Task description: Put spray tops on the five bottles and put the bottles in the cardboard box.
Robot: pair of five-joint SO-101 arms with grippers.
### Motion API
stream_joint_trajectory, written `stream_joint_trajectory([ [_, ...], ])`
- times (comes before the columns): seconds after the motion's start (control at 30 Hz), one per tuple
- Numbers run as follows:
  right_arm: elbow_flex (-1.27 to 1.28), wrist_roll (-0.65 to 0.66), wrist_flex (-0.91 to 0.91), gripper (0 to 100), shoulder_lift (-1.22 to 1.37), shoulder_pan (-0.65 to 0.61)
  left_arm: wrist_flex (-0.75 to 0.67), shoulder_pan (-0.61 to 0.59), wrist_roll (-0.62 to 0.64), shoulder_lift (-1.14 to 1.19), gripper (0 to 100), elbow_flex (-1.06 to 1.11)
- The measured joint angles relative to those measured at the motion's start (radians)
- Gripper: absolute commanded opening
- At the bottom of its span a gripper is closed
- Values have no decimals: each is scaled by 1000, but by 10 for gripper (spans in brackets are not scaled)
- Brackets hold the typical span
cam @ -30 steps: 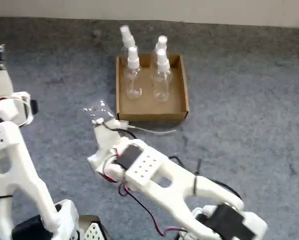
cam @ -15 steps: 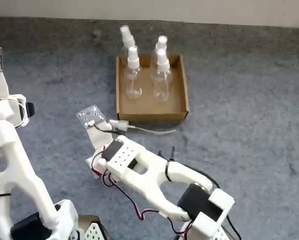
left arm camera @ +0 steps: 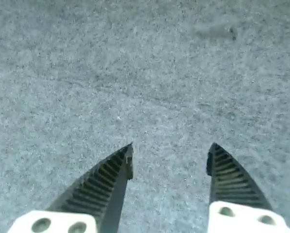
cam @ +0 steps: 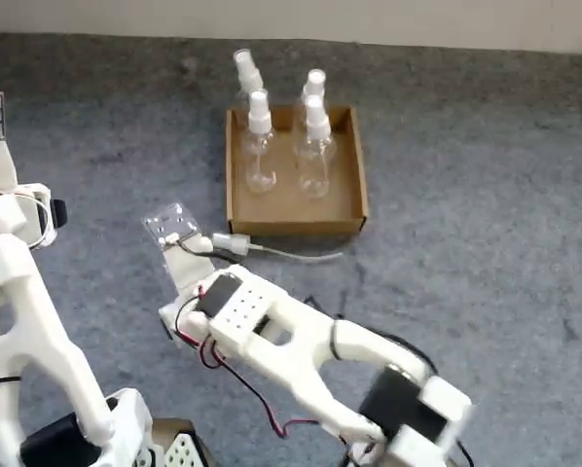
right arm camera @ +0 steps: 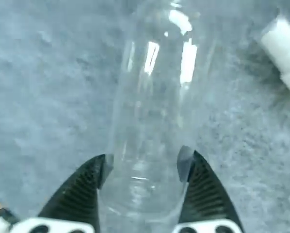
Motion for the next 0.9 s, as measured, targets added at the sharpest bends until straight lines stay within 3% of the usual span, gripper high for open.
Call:
stream_joint_trajectory([
  [0.13,0,60,187,3,-235,3,3,0,0,0,221,0],
  [0.27,0,334,413,3,-496,98,43,6,0,0,221,0],
  [0.4,0,456,615,3,-720,334,132,81,3,0,221,0],
  [0.57,34,666,784,3,-885,749,236,273,2,0,221,0],
  [0.7,186,876,721,3,-905,1094,270,466,3,0,224,17],
  [0.9,534,1062,336,4,-907,1490,204,735,44,0,225,155],
])
